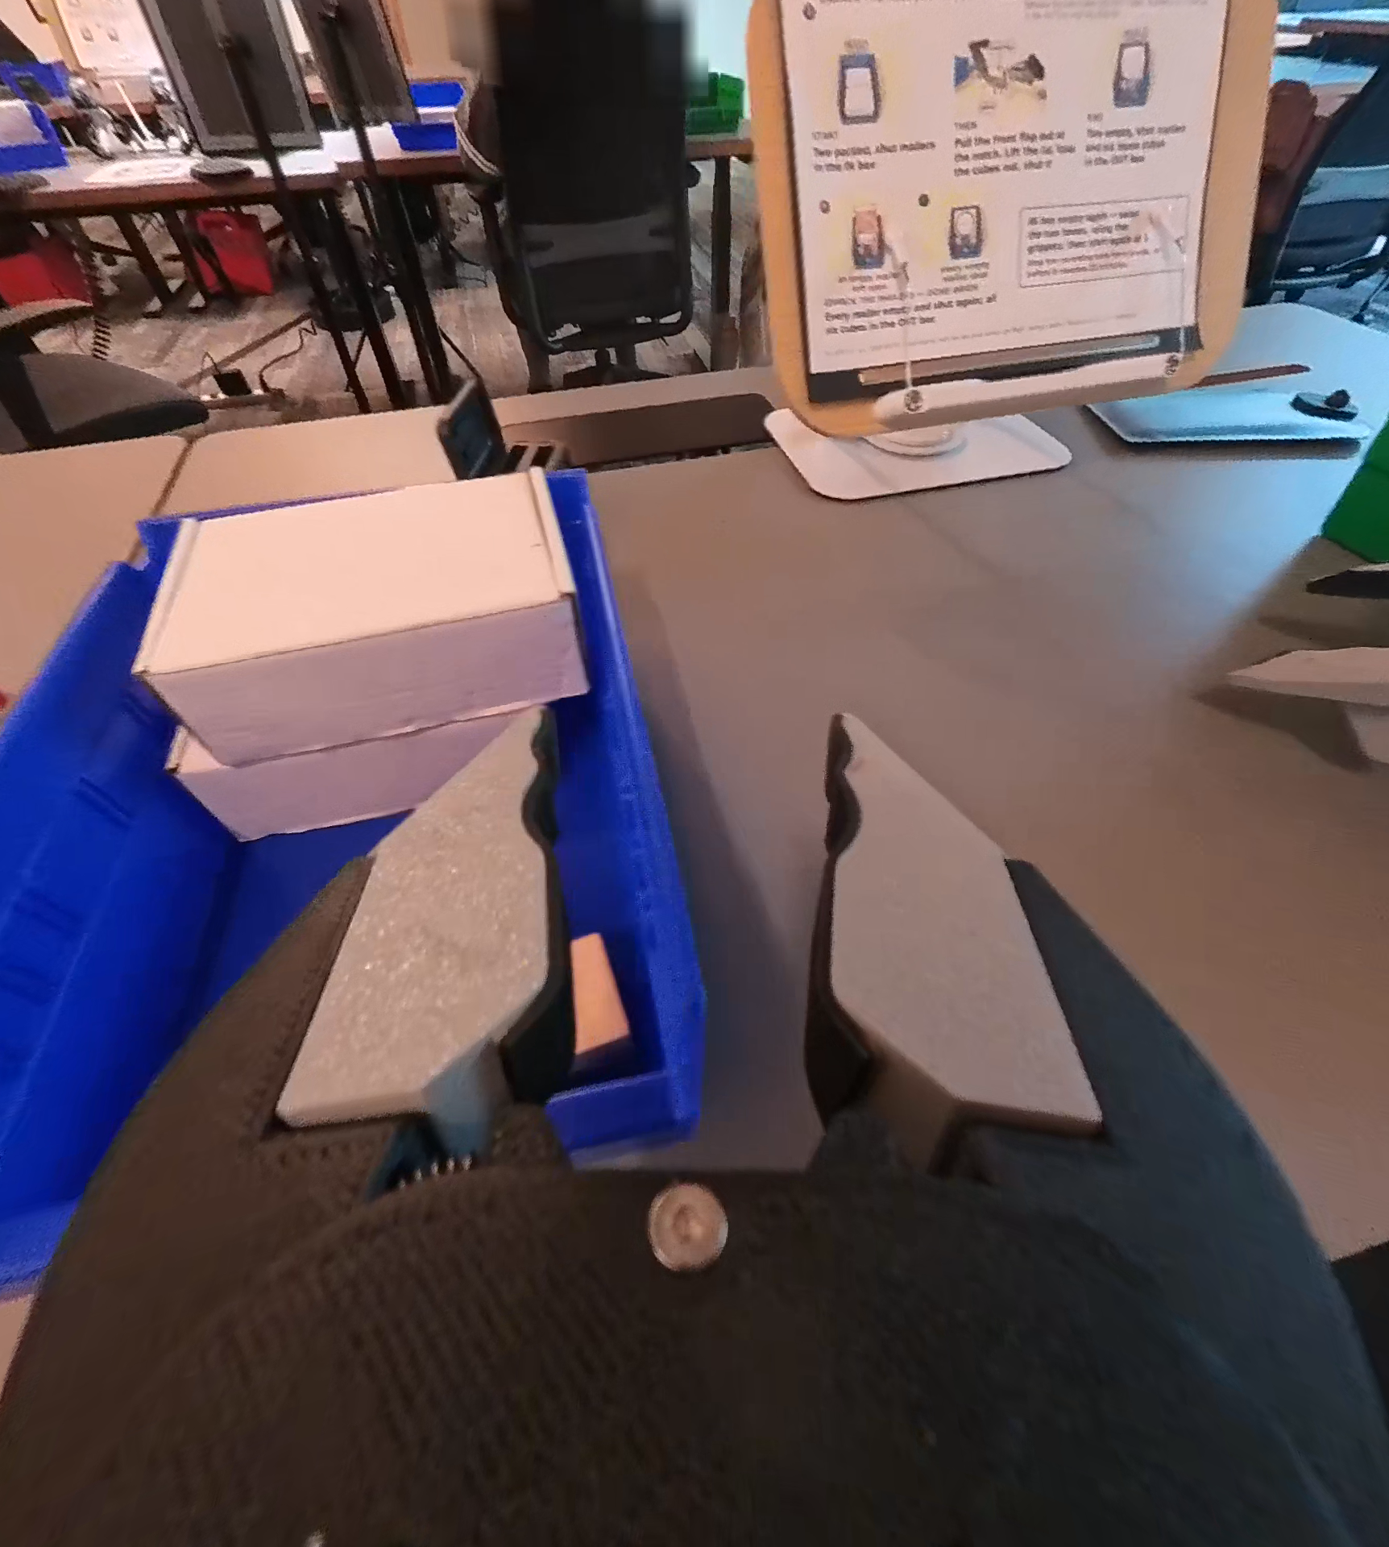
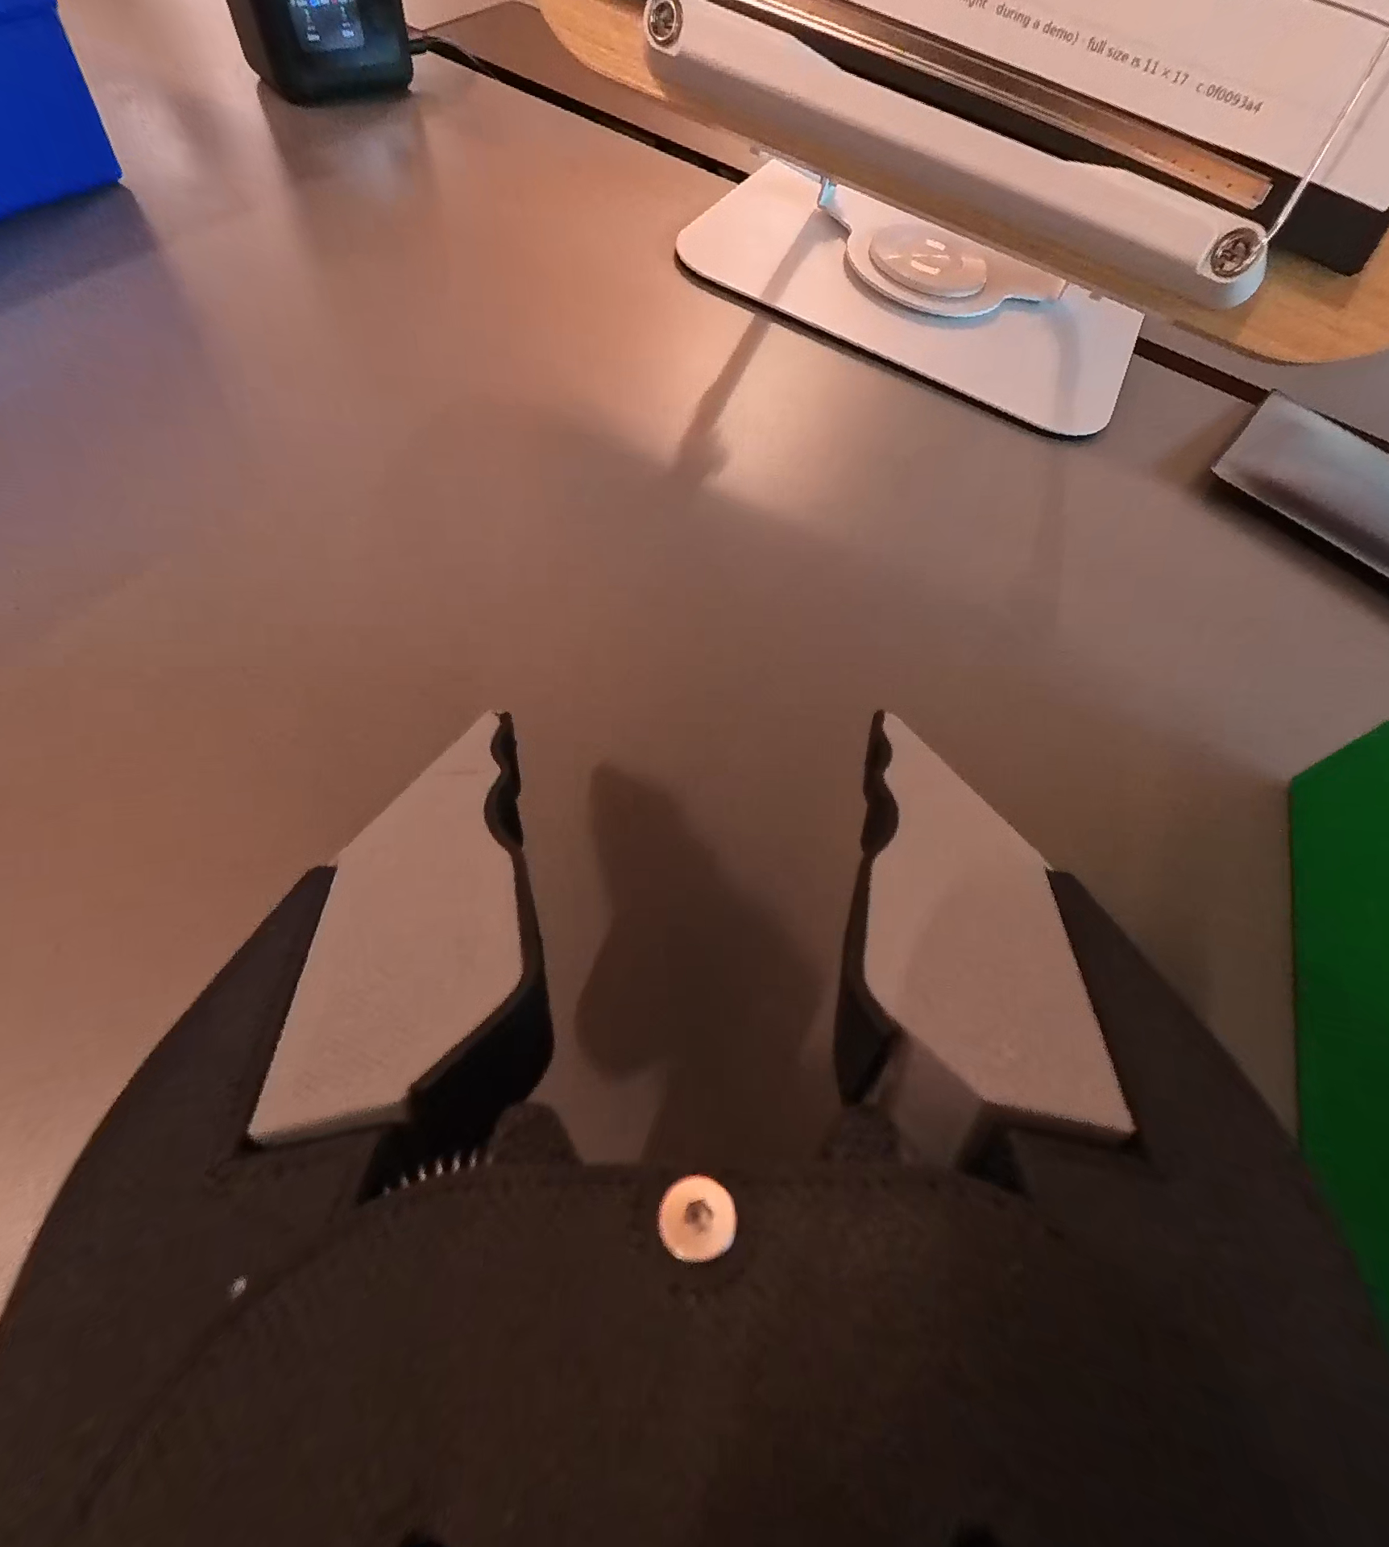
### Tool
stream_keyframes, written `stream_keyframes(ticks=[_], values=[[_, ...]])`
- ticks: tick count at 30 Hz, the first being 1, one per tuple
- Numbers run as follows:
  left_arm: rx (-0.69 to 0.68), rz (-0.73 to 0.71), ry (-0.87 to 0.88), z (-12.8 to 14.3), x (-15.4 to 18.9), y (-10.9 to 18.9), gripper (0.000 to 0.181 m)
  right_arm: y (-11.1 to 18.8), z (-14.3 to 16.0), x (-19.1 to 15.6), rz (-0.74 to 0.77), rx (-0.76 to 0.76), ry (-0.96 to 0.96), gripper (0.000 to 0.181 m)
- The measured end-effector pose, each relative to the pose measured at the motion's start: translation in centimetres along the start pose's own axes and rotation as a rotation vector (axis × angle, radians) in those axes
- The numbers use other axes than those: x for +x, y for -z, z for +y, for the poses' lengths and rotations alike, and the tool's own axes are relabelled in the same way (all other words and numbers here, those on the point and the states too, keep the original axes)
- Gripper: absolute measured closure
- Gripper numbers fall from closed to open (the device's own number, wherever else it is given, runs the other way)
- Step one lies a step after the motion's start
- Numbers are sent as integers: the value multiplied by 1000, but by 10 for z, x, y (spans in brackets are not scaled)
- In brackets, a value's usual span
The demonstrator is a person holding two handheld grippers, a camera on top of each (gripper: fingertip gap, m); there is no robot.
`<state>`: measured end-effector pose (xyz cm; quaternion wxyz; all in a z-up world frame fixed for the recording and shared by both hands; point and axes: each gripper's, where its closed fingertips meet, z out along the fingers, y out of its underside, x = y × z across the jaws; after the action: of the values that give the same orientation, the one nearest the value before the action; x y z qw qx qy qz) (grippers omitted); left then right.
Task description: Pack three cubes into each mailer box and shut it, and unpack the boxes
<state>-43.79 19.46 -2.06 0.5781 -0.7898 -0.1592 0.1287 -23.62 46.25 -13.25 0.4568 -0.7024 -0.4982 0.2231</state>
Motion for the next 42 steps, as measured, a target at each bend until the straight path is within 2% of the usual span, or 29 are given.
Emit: stream_keyframes(ticks=[3, 5, 8, 12, 16, 22, 26, 29, 34, 42], values=[[-15, -49, -52, 2, -26, 11, 114, 1, -1, 0, 15, 4, 15, 102], [-54, -92, -124, 7, -47, 19, 118, 1, 0, -2, 22, -1, 31, 102], [-106, -68, -161, 6, -65, 16, 105, 1, 0, -4, 33, -3, 58, 102], [-135, -8, -379, -14, -81, -24, 97, -2, 3, -6, 20, -26, 71, 101], [-313, 154, -590, 5, -87, -74, 95, -2, 2, -7, 6, -26, 57, 101], [-549, 108, -954, 39, -131, -115, 103, -1, 1, -7, -13, -14, 38, 102], [-612, 40, -1123, 45, -148, -133, 87, -2, 2, -8, -24, -22, 37, 102], [-648, -7, -1234, 46, -154, -136, 88, -3, 3, -9, -27, -30, 45, 102], [-589, -54, -1300, 28, -151, -125, 111, -3, 3, -10, -31, -30, 50, 102], [-515, -193, -1282, 5, -161, -99, 112, -1, 1, -10, -25, -15, 55, 104]])
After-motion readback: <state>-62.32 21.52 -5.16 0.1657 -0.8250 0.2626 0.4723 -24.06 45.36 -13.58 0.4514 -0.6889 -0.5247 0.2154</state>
